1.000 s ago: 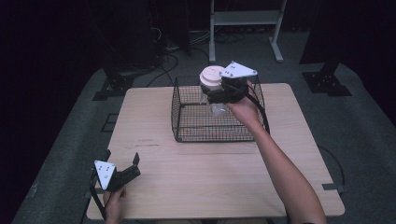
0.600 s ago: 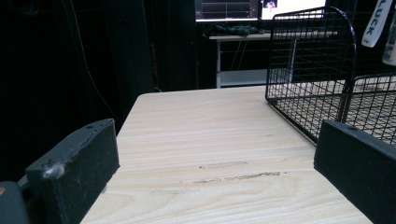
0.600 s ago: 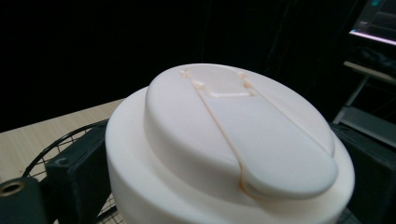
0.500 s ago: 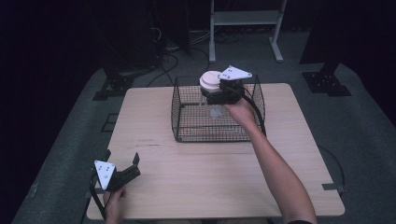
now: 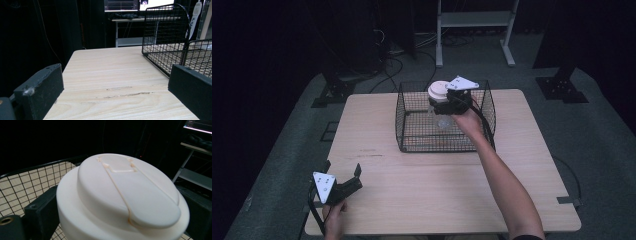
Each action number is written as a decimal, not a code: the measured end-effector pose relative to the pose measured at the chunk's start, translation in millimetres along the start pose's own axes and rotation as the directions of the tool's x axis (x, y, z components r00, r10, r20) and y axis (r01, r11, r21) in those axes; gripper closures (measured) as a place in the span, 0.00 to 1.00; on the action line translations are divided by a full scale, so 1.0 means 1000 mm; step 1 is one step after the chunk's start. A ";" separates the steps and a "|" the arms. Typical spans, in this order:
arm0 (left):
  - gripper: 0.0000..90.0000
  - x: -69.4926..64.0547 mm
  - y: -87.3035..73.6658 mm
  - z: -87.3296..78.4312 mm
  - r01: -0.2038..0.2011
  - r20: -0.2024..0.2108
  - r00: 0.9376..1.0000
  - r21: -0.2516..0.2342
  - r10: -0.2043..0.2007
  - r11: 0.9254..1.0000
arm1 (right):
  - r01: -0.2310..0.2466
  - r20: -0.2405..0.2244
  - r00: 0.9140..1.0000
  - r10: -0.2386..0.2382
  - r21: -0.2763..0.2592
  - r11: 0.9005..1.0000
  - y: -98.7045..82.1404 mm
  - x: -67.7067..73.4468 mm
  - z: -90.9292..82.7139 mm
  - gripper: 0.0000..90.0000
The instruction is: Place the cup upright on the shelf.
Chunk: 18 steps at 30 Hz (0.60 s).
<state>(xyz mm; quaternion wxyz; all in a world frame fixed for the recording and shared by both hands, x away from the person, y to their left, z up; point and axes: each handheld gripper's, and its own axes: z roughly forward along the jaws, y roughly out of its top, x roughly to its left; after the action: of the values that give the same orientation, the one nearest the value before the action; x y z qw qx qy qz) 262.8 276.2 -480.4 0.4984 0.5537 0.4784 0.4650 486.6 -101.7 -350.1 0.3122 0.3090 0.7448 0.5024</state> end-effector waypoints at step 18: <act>0.00 0.000 0.000 0.000 0.000 0.000 1.000 -0.001 0.000 1.000 | -0.015 -0.004 1.000 0.016 0.045 0.999 -0.020 0.001 0.018 0.05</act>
<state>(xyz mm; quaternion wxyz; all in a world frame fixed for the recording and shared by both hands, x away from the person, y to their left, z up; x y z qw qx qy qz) 262.8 276.4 -480.4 0.4989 0.5532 0.4781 0.4652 497.3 -97.0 -374.5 0.2997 0.3206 0.7542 0.4884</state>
